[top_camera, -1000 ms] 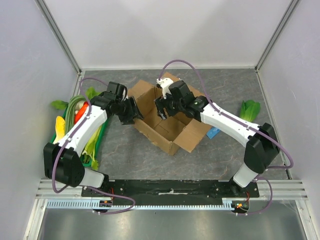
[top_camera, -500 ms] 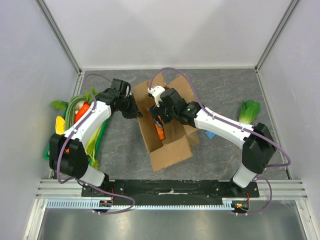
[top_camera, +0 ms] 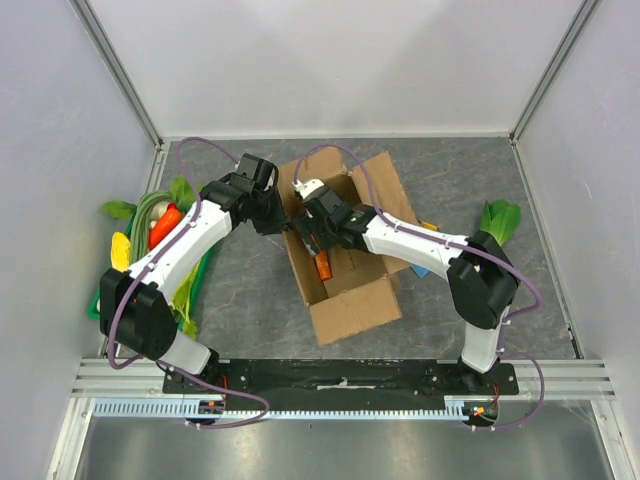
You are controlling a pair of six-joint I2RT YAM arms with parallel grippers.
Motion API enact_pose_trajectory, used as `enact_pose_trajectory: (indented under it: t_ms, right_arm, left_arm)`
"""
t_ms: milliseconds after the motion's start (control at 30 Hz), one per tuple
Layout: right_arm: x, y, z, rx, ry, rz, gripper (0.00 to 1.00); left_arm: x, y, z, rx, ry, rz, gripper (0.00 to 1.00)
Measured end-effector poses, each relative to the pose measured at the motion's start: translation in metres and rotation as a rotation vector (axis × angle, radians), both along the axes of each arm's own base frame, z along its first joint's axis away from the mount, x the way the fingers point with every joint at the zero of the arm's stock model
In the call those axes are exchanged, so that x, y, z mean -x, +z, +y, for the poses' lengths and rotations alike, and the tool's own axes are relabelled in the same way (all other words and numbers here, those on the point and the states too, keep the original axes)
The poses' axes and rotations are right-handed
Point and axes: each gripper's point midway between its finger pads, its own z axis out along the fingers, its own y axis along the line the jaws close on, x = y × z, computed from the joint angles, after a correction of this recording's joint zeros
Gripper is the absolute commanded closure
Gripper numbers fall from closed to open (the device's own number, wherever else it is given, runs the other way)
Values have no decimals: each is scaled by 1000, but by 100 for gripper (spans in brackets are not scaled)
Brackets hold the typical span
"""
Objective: Unpack the express box
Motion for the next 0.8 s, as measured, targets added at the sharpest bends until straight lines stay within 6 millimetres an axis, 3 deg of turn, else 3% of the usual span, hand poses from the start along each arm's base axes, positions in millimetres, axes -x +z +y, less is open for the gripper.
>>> enact_pose_trajectory:
  t_ms: [333, 567, 800]
  right_arm:
    - [-6, -18, -3, 26, -130, -11, 25]
    - [6, -31, 3, 43, -141, -10, 25]
    - [5, -39, 8, -5, -183, -18, 25]
  left_arm:
    - [1, -1, 2, 0, 78, 25, 98]
    - [-1, 8, 4, -17, 97, 37, 98]
    - [0, 2, 10, -28, 108, 77, 98]
